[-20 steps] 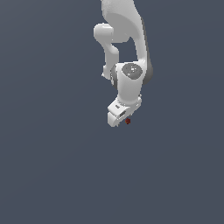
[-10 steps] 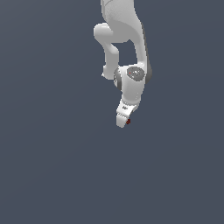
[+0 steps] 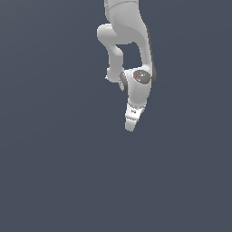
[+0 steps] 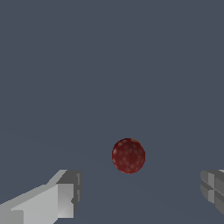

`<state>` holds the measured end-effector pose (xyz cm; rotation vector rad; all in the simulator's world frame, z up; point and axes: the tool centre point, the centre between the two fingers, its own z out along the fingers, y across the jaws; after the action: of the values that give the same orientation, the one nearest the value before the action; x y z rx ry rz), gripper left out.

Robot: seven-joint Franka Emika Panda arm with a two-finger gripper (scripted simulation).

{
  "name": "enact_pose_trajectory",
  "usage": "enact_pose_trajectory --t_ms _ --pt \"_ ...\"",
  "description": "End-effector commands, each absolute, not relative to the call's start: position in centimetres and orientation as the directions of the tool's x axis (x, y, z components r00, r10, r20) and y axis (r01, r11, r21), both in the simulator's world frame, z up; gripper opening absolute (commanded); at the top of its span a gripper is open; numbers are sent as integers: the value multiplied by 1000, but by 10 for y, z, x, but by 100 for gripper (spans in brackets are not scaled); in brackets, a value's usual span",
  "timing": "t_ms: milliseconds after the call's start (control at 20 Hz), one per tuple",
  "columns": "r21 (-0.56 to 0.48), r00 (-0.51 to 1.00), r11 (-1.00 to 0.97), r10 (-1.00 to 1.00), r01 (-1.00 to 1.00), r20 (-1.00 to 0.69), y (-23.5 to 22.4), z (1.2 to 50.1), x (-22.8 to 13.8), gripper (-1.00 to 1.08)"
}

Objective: Pick up the object and move it to a goal position.

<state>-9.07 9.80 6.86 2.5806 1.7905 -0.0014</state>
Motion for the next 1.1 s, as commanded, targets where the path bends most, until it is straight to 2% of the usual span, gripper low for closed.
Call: enact_pose_trajectory --t_ms 0,350,1050 --pt "0 333 -333 943 943 0 99 67 -93 100" --pt "0 334 -334 943 943 0 99 63 -93 100" --pt "0 329 -329 944 944 0 99 17 -94 100"
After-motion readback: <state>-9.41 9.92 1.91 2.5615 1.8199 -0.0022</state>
